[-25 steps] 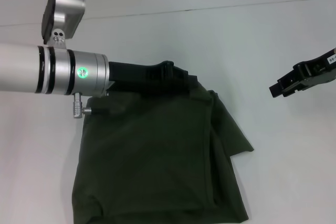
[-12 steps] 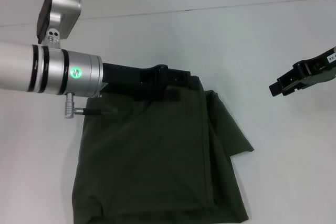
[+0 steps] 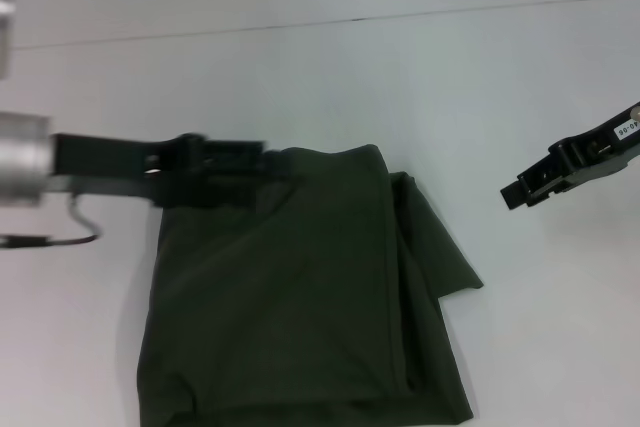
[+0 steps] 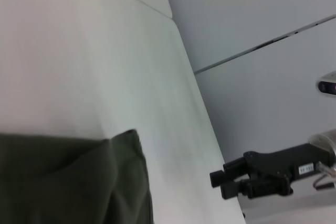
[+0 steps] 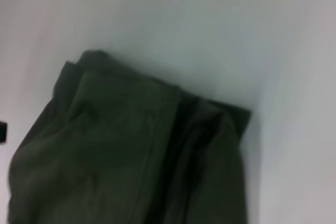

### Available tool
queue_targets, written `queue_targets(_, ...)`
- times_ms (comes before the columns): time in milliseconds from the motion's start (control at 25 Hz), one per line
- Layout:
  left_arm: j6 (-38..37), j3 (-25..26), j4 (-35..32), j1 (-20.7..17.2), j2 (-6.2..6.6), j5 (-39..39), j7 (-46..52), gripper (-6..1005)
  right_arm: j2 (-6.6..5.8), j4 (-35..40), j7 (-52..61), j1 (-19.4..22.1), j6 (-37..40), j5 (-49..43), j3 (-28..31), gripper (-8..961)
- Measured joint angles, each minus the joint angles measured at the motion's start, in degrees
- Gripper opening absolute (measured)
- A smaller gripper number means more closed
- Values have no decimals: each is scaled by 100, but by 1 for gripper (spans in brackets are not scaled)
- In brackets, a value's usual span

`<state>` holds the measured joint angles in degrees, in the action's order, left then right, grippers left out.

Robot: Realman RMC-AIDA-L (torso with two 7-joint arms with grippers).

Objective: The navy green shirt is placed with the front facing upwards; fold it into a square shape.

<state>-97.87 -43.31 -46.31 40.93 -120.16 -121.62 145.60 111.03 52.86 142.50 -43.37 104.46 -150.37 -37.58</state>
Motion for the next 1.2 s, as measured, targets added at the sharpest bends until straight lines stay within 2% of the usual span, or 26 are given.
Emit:
queue_targets(160,-536,143,-441,-355,156,11,11,907,71,-27,-217,-14,325,127,-14,381)
queue_targets(320,-793,730,-600,-630,246,41,-46,905,261,-231,-410,-14,592,309,-189,381)
queue_targets(440,-1073,968,-769,-788,265,51,-164,905,441,-364,-451,-14,595,320,-481,381)
queue_targets(600,-1616,900,-1043,-1033,299,22,-452,905,573,-456,-464,-20,484,296,-900,382)
queue_targets(760,-1867,528,-1020,-1339,353,-11,-993,905,591,-457,-470,-21,451,295,-962,382)
queue_targets(840,-1879,443,-961,-1555,287,6,-1682,905,593,-458,-495,-20,407,302,-963,382)
queue_targets(1080,-1586,599,-856,-2101,-288,56,-3928,905,621,-459,-645,76,256,303,-983,382)
queue_targets(1120,-1551,600,-802,-2152,-335,55,-4142,905,624,-455,-664,88,247,299,-1004,382)
queue_targets(1200,-1511,636,-679,-2176,-338,60,-4339,905,627,-447,-707,98,243,294,-1065,382)
